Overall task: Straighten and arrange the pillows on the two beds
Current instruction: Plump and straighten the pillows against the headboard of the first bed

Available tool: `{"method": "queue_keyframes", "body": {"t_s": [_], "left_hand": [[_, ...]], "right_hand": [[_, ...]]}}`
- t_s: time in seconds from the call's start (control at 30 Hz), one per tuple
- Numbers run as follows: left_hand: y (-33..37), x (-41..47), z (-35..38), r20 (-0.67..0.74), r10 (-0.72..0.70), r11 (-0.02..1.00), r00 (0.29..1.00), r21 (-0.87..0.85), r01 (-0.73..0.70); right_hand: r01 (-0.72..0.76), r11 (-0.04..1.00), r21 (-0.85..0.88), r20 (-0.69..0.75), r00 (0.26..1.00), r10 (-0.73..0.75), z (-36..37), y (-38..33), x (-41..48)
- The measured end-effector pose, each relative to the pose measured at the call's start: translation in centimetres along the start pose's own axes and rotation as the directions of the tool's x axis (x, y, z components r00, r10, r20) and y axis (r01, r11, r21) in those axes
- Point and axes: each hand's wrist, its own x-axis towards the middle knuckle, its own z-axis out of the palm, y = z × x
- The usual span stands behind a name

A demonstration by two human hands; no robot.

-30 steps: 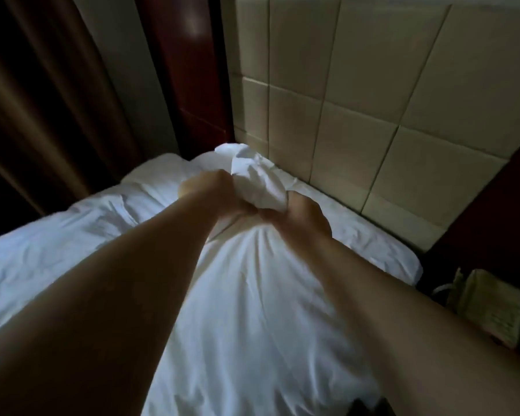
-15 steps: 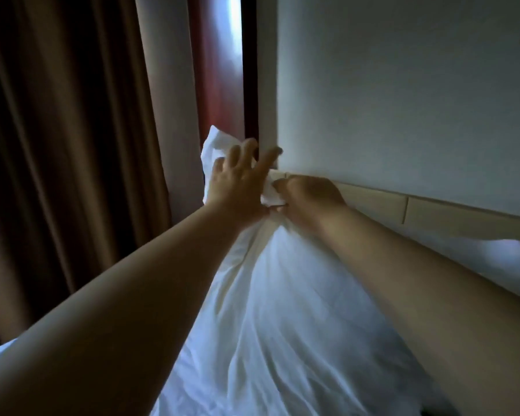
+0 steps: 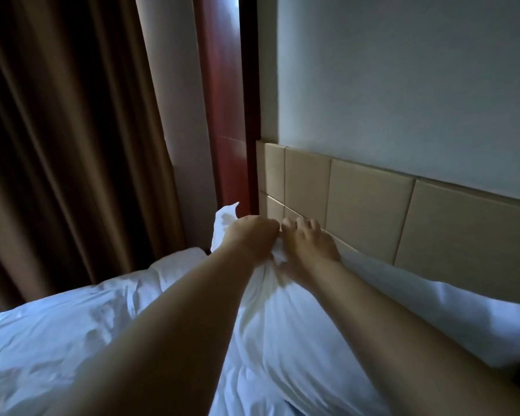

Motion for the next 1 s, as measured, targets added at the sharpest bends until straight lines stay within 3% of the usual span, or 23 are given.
{"method": "queue_keyframes", "body": {"t_s": [0.17,0.3,0.43,0.53,0.73,0.83,1.0], "left_hand": [[0.3,2.3,2.5,0.010,-0.125,0.992,0.992,-0.013,0.125],[-1.3,4.5,3.2,0.005,-0.243,0.965,0.970,-0.103,0.243],[-2.9,8.2,4.3,0.001,-0.289,0.949,0.957,-0.128,0.287],[-4.0,12.3,6.2,0.000,-0.244,0.967,0.970,-0.074,0.243],[-6.1,20.7,13.6,0.105,-0.028,0.999,0.994,0.038,0.024],[-7.3,25.1,17.6,0.092,0.071,0.997,0.993,-0.020,-0.069],[-8.1,30.5,22.8,0.060,0.073,0.979,0.996,-0.196,-0.060]], "right_hand": [[-0.211,0.963,-0.165,0.223,0.943,0.245,1.1,2.8,0.6],[-0.356,0.918,-0.172,0.194,0.902,0.386,1.3,4.8,3.5],[-0.381,0.903,-0.198,0.146,0.900,0.411,1.7,6.1,7.4],[-0.364,0.910,-0.198,0.154,0.906,0.395,3.0,6.4,10.8],[-0.257,0.921,-0.293,0.297,0.891,0.343,7.5,6.7,19.5],[-0.229,0.923,-0.309,0.285,0.904,0.320,10.3,6.9,24.2],[-0.257,0.917,-0.305,0.291,0.892,0.347,15.0,6.5,29.5]]}}
